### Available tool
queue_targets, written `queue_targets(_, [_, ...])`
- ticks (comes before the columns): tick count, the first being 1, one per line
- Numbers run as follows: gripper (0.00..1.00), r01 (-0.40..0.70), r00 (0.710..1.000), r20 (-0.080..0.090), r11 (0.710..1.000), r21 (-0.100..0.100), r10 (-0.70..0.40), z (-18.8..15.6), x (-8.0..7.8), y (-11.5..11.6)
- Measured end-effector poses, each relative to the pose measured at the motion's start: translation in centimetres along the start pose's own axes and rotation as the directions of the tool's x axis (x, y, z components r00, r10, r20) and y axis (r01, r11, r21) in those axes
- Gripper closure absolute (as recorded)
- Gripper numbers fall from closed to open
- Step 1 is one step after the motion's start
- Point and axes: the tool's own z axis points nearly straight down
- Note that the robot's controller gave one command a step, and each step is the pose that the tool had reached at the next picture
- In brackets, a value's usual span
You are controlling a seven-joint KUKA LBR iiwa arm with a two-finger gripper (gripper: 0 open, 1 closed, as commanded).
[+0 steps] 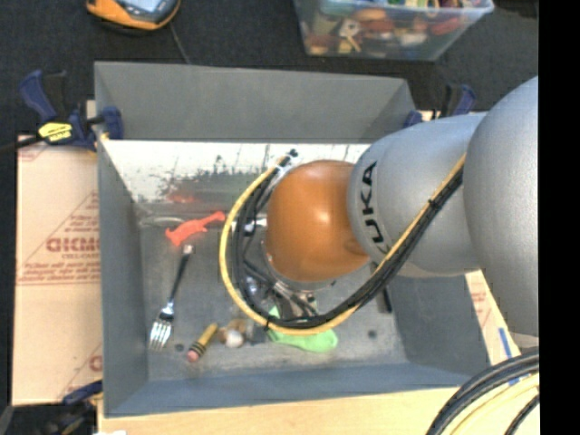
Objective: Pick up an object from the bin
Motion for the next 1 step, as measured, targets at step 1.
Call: queue_targets(1, [1.00,-0.003,1.000,0.007,1.000,0.000,0.003,-2.17,-0.24,-0.03])
